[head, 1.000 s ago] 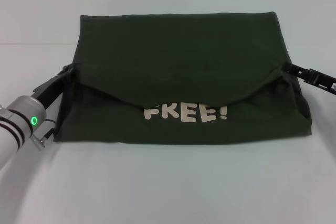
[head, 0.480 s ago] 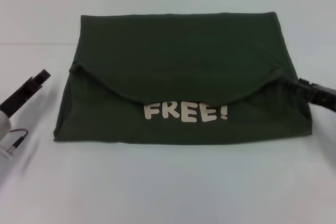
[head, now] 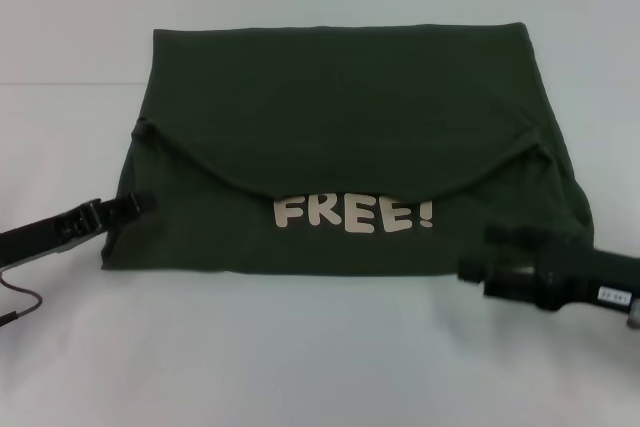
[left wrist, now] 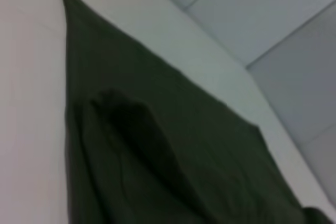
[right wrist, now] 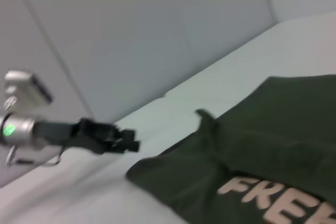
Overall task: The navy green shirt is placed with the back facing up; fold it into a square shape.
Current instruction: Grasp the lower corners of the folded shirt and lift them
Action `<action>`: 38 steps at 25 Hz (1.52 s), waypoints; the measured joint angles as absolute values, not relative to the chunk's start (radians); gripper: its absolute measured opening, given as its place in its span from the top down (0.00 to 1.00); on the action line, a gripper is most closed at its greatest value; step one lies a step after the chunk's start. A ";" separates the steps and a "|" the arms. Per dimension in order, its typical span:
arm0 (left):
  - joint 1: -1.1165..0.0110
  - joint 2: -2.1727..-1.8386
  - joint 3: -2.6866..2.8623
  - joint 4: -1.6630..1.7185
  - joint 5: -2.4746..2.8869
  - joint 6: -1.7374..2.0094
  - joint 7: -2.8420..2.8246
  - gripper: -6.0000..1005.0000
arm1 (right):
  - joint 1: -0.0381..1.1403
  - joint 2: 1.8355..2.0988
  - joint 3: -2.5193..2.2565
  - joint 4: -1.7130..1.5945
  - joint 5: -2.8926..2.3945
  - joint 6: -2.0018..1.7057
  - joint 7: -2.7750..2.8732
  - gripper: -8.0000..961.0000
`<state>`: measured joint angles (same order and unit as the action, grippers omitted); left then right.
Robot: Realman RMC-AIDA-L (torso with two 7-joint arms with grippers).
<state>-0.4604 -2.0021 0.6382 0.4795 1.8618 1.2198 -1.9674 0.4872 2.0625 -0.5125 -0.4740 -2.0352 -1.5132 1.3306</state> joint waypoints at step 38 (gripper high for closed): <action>-0.528 -1.999 0.654 0.526 2.138 1.126 -2.185 0.12 | 0.480 2.088 -0.645 -0.454 -2.048 -1.500 1.176 0.07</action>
<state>-0.5279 -1.9986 0.6543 0.5261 2.1383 1.1258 -2.1848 0.4797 2.0878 -0.6448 -0.4540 -2.0482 -1.5001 1.1761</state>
